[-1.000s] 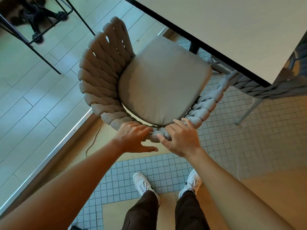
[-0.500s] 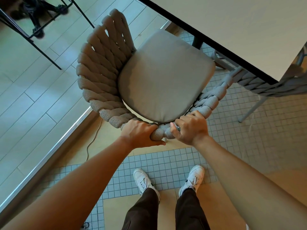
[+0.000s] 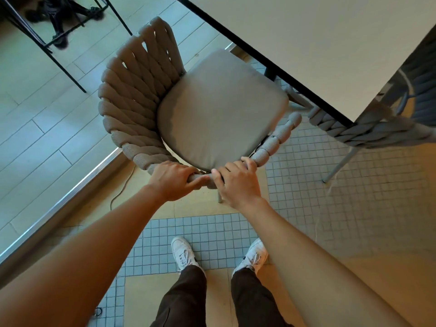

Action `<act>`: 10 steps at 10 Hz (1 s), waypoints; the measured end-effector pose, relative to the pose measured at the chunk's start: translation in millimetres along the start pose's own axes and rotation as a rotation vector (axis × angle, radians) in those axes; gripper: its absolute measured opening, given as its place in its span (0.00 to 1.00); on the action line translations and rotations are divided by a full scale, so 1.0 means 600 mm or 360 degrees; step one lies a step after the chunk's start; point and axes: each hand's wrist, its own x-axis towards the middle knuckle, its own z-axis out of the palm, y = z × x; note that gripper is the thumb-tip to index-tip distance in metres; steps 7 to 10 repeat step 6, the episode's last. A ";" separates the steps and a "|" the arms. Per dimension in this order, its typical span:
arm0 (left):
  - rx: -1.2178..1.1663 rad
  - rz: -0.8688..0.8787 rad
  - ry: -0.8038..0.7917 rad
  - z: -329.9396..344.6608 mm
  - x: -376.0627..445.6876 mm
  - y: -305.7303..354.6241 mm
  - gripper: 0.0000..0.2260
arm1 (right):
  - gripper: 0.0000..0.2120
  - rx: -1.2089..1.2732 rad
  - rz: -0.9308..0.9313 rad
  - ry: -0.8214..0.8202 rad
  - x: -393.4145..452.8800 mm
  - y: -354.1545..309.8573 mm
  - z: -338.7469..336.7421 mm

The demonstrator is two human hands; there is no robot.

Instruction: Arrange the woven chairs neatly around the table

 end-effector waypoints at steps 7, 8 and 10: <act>-0.0064 -0.0753 -0.0063 -0.110 -0.039 0.137 0.34 | 0.28 0.0108 -0.0285 -0.0846 -0.029 0.042 -0.158; -0.0064 -0.0753 -0.0063 -0.110 -0.039 0.137 0.34 | 0.28 0.0108 -0.0285 -0.0846 -0.029 0.042 -0.158; -0.0064 -0.0753 -0.0063 -0.110 -0.039 0.137 0.34 | 0.28 0.0108 -0.0285 -0.0846 -0.029 0.042 -0.158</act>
